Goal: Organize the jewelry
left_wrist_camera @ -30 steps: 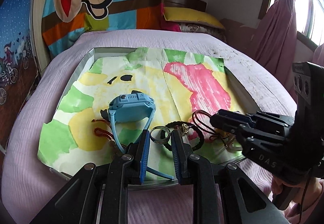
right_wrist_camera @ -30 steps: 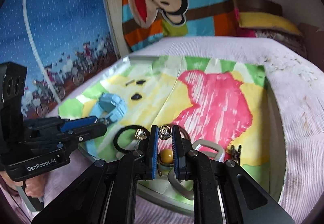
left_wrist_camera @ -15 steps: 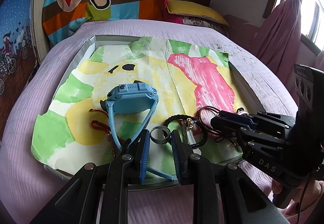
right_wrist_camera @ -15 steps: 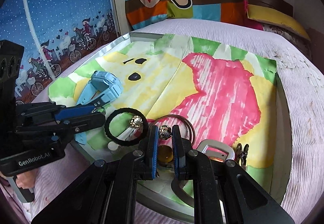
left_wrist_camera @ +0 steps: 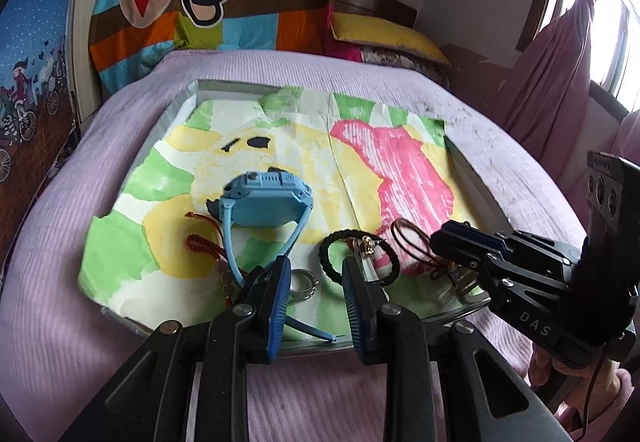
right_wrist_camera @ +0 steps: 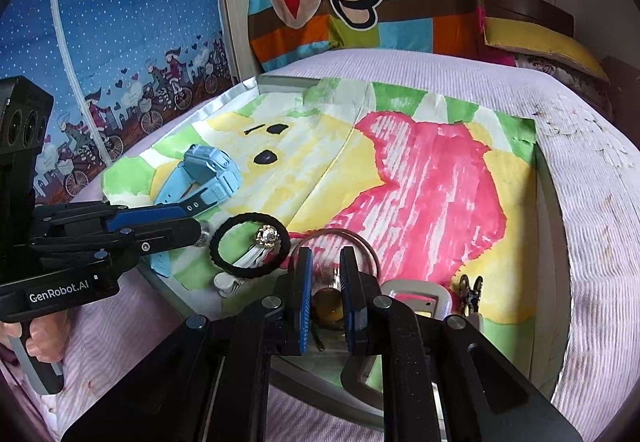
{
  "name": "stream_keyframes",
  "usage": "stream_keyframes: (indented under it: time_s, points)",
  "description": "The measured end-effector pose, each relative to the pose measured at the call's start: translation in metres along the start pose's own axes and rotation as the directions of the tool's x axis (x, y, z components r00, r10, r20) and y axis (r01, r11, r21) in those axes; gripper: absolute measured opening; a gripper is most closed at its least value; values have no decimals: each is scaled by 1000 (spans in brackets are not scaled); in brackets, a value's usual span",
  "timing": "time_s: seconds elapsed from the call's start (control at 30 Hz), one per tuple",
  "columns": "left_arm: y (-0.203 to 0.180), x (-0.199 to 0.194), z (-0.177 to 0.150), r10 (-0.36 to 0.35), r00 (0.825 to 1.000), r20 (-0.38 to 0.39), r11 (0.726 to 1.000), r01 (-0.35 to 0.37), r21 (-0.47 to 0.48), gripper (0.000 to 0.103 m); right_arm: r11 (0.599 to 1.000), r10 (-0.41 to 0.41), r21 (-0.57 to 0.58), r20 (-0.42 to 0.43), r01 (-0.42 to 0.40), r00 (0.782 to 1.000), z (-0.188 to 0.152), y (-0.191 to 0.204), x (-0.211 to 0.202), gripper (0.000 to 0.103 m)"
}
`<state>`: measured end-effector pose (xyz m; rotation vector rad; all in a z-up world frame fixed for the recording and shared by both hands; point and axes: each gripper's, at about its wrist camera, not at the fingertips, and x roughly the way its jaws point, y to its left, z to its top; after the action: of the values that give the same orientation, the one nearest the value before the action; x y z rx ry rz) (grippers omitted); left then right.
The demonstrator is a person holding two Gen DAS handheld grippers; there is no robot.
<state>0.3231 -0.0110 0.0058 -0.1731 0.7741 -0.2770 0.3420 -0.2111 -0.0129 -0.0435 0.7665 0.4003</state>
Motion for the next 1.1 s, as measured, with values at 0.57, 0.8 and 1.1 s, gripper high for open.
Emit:
stream_keyframes:
  time_s: [0.57, 0.8, 1.1]
  points:
    - [-4, -68, -13, 139, 958, 253, 990, -140, -12, 76, 997, -58, 67, 263, 42, 963, -15, 1, -74, 49]
    - [-6, -89, -29, 169, 936, 310, 984, -177, -4, 90, 993, -98, 93, 345, 70, 933, -30, 7, -106, 69]
    - [-10, -117, -57, 190, 906, 377, 979, -206, 1, 103, 989, -120, 126, 415, 73, 902, -53, 13, -137, 91]
